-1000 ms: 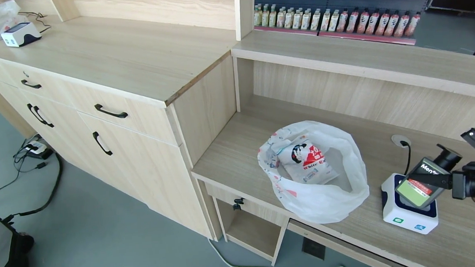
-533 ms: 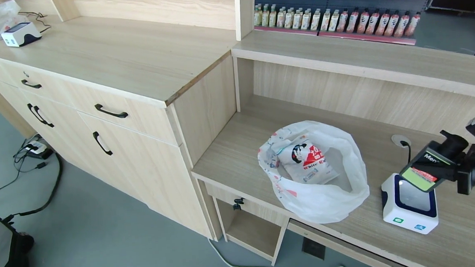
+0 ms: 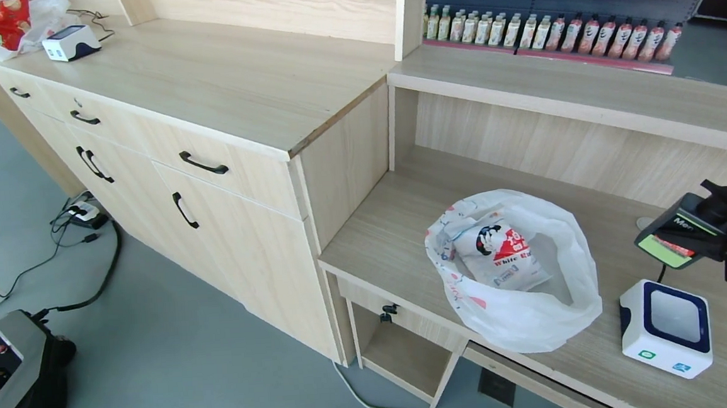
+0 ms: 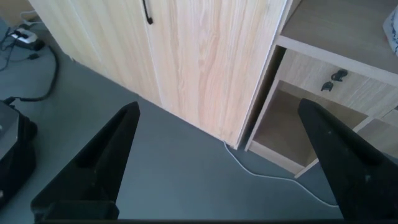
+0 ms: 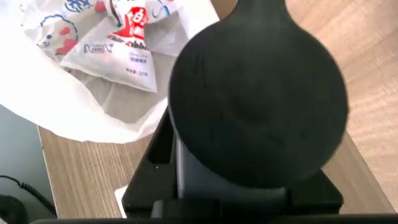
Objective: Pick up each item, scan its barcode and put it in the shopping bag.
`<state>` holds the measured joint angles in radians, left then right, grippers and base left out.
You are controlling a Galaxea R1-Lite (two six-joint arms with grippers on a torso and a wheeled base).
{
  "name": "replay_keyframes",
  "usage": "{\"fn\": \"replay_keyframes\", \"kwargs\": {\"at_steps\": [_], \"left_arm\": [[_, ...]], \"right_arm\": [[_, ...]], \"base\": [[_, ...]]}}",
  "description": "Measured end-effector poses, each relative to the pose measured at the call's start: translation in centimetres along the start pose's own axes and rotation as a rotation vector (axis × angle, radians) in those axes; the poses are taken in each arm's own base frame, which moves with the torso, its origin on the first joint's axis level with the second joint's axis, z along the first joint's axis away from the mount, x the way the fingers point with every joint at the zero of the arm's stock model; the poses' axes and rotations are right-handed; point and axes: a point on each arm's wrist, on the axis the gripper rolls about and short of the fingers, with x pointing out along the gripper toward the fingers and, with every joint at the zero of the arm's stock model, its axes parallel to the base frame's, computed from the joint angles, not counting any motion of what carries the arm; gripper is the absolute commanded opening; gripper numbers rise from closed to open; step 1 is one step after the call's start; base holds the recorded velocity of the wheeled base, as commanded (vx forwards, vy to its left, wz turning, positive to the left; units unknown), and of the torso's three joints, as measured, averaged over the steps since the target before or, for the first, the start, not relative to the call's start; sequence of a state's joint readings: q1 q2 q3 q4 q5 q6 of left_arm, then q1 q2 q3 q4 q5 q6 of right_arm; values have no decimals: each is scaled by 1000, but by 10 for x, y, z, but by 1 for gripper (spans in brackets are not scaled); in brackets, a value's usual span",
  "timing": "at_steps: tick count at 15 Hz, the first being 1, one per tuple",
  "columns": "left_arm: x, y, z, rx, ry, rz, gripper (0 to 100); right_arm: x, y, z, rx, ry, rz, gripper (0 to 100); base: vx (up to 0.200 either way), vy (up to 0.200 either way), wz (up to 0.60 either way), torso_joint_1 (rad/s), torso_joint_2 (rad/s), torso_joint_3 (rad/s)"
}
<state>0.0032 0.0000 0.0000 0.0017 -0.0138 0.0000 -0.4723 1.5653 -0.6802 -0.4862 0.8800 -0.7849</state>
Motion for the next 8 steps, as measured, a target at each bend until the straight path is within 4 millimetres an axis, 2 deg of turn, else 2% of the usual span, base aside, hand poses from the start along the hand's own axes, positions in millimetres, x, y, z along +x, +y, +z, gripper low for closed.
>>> {"fn": "replay_keyframes", "kwargs": {"at_steps": [1, 4, 8], "left_arm": [[0, 0, 0, 0, 0, -1, 100], [0, 0, 0, 0, -1, -1, 100], [0, 0, 0, 0, -1, 0, 100]], "right_arm": [[0, 0, 0, 1, 15, -16, 0], [8, 1, -4, 55, 26, 3, 0], [32, -9, -30, 91, 41, 24, 0]], "base": [[0, 0, 600, 7, 2, -7], [0, 0, 0, 0, 0, 0], [0, 0, 0, 0, 0, 0]]}}
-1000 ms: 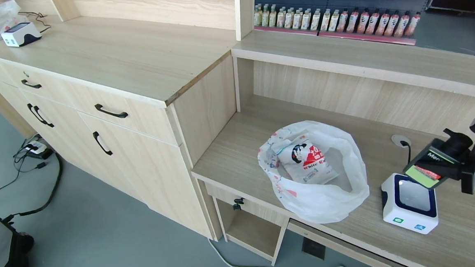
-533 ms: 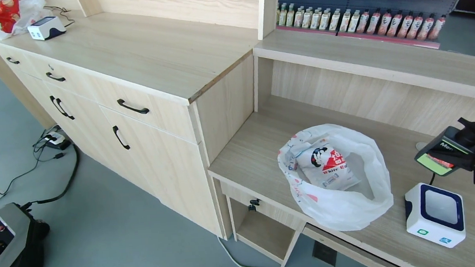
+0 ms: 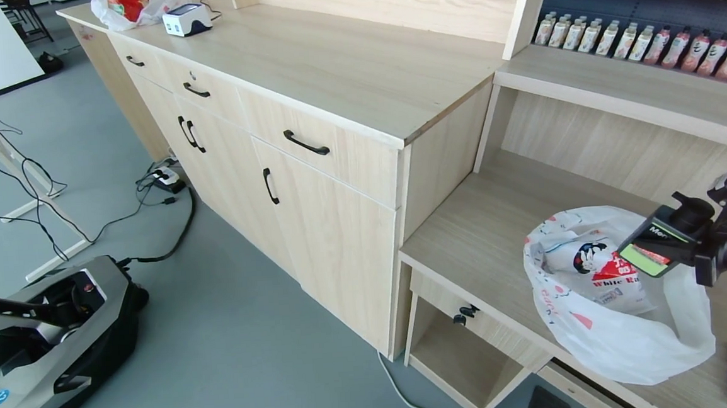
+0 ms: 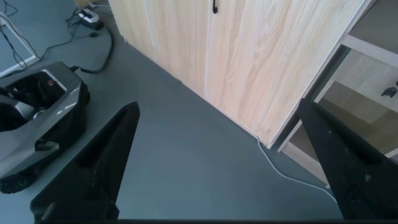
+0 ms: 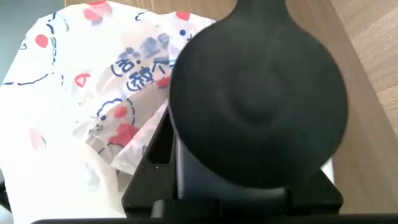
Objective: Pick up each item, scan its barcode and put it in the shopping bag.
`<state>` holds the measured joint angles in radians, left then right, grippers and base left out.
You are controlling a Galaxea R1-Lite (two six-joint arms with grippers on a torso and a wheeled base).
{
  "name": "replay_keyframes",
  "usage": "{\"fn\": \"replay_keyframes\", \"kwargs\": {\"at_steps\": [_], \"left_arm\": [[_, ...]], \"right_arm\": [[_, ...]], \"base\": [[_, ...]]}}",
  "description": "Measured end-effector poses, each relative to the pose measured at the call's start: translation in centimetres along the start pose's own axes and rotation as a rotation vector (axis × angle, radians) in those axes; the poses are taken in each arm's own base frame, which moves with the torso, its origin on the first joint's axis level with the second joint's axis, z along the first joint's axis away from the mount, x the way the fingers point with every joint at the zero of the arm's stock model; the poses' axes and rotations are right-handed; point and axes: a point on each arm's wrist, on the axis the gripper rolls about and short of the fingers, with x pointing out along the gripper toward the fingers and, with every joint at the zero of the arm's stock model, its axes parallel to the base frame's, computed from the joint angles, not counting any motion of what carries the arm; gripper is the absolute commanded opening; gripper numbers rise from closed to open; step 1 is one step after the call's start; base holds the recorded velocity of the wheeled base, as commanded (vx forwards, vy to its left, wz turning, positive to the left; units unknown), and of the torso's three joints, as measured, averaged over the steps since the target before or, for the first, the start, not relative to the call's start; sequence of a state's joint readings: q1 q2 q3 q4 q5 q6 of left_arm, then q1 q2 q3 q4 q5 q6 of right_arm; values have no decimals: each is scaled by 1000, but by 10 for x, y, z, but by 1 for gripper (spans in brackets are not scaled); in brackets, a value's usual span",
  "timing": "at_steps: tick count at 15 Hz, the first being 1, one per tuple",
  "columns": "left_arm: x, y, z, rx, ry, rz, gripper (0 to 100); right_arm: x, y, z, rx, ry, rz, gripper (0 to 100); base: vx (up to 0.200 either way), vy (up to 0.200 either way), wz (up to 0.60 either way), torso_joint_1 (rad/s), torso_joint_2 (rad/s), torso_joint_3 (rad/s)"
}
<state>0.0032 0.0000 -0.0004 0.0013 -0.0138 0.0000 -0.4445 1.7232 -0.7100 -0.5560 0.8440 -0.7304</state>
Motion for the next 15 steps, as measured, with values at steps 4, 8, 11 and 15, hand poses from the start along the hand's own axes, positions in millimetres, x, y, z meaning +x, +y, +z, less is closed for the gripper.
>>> {"fn": "replay_keyframes", "kwargs": {"at_steps": [4, 8, 11, 15], "left_arm": [[0, 0, 0, 0, 0, 0, 100], [0, 0, 0, 0, 0, 0, 100], [0, 0, 0, 0, 1, 0, 100], [0, 0, 0, 0, 1, 0, 100]], "right_arm": [[7, -12, -28, 54, 41, -15, 0], [7, -19, -43, 75, 59, -35, 0], [5, -25, -47, 60, 55, -59, 0], [-2, -30, -62, 25, 90, -83, 0]], "base": [[0, 0, 0, 0, 0, 0], [0, 0, 0, 0, 0, 0], [0, 0, 0, 0, 0, 0], [0, 0, 0, 0, 0, 0]]}}
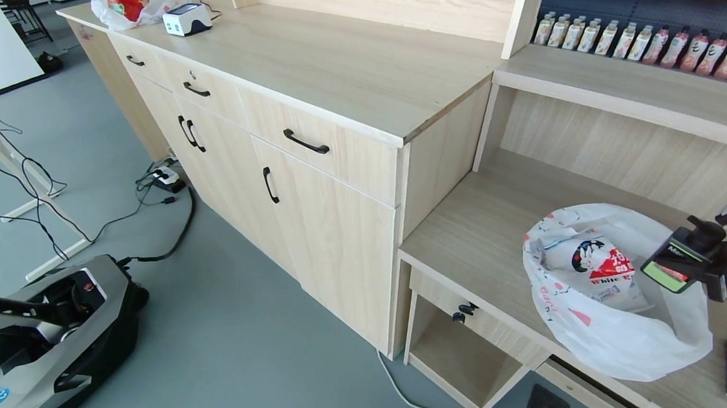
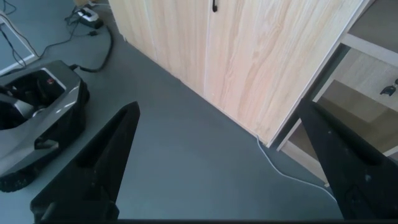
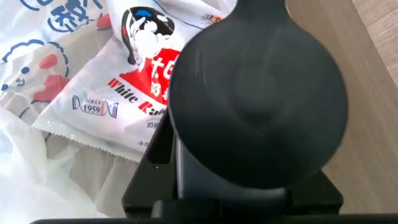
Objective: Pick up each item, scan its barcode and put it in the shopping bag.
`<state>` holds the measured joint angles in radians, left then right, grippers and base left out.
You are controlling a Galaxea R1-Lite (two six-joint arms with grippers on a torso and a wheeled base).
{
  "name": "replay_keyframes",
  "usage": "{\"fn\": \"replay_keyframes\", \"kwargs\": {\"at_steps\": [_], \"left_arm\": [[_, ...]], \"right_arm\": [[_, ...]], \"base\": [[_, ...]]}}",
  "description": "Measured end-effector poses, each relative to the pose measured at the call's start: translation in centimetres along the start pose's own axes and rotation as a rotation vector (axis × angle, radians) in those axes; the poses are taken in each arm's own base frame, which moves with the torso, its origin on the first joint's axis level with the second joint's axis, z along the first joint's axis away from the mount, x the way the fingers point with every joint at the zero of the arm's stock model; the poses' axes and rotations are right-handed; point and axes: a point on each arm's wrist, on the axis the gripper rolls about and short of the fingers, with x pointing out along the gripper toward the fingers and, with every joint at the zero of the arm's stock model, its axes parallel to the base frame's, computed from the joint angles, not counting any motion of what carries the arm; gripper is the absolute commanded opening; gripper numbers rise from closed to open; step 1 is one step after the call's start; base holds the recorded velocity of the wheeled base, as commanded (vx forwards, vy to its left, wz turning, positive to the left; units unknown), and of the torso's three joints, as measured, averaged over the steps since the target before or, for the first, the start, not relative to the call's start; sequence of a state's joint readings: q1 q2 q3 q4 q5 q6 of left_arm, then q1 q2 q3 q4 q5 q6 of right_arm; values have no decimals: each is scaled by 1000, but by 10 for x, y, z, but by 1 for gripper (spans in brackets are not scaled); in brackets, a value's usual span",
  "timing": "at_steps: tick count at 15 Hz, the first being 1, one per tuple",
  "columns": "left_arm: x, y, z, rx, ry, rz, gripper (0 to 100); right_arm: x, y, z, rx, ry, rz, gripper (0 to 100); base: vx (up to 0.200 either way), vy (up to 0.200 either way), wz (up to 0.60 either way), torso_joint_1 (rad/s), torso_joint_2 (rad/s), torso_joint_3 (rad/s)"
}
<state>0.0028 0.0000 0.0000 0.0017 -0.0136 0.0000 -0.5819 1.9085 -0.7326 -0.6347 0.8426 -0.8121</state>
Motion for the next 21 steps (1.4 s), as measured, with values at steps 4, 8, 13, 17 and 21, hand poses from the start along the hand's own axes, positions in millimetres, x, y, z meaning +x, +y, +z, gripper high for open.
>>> {"fn": "replay_keyframes", "kwargs": {"at_steps": [4, 8, 13, 17, 21], "left_arm": [[0, 0, 0, 0, 0, 0, 100], [0, 0, 0, 0, 0, 0, 100], [0, 0, 0, 1, 0, 0, 100], [0, 0, 0, 0, 0, 0, 100], [0, 0, 0, 0, 0, 0, 100]], "right_arm": [[3, 2, -9, 34, 22, 19, 0], [12, 10, -9, 48, 28, 65, 0], [18, 17, -10, 54, 31, 96, 100], [15, 16, -4, 44, 16, 91, 100], [-7, 14, 32, -18, -77, 64, 100]], "base": [[0, 0, 0, 0, 0, 0], [0, 0, 0, 0, 0, 0], [0, 0, 0, 0, 0, 0], [0, 0, 0, 0, 0, 0], [0, 0, 0, 0, 0, 0]]}}
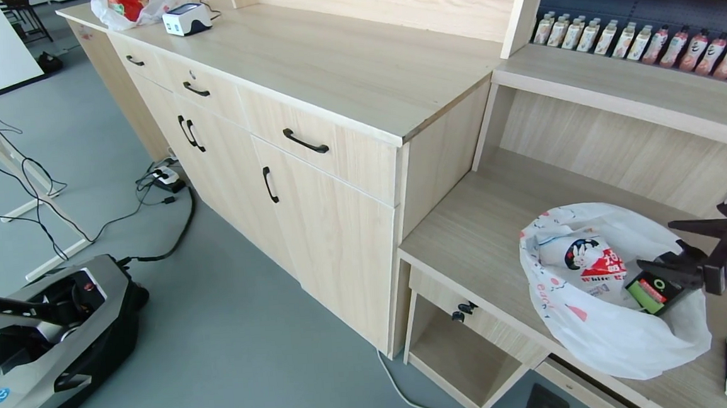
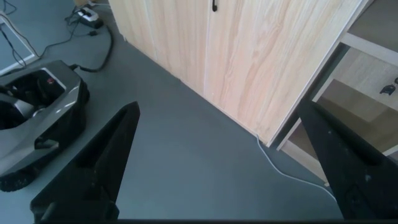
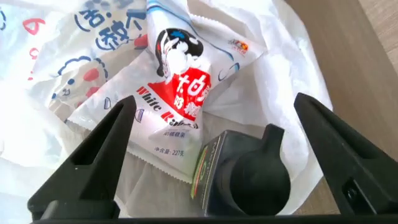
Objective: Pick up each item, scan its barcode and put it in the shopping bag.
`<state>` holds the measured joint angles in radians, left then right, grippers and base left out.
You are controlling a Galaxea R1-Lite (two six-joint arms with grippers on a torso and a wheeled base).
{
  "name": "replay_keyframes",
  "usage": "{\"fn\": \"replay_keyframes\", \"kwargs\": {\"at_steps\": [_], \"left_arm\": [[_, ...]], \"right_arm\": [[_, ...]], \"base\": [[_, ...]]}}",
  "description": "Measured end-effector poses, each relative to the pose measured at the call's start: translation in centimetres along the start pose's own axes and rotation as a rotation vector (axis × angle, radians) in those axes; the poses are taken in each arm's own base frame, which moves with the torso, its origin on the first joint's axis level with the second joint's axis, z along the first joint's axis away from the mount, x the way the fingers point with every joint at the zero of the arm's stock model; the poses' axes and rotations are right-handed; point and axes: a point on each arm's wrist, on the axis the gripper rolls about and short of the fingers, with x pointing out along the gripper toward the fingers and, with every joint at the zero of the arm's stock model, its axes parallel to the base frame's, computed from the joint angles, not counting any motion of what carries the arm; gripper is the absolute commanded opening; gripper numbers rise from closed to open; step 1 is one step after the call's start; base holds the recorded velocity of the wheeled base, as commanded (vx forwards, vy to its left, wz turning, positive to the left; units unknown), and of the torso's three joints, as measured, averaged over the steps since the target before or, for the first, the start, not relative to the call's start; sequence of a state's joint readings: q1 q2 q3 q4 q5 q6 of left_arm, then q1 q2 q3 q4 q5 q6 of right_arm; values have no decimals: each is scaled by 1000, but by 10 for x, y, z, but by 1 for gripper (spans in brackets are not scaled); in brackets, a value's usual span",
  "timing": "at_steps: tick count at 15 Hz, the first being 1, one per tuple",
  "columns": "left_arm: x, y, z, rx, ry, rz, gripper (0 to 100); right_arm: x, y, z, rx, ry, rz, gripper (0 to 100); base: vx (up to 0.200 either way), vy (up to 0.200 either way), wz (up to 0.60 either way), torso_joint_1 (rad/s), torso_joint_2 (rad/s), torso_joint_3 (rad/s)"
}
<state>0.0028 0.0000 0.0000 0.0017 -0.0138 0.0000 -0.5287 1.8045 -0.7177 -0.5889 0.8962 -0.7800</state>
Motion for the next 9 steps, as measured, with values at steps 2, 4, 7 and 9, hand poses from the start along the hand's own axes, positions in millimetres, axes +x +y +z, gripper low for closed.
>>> {"fn": "replay_keyframes", "kwargs": {"at_steps": [2, 4, 7, 9], "left_arm": [[0, 0, 0, 0, 0, 0, 100], [0, 0, 0, 0, 0, 0, 100], [0, 0, 0, 0, -1, 0, 100], [0, 0, 0, 0, -1, 0, 100]], "right_arm": [[-15, 4, 25, -9, -47, -23, 100], [-36, 14, 54, 0, -100, -57, 100], [-68, 35, 91, -38, -176, -105, 100], [-84, 41, 117, -92, -221, -171, 100]], "base": [[0, 0, 0, 0, 0, 0], [0, 0, 0, 0, 0, 0], [0, 0, -600, -67, 157, 116], [0, 0, -600, -120, 383, 244]]}}
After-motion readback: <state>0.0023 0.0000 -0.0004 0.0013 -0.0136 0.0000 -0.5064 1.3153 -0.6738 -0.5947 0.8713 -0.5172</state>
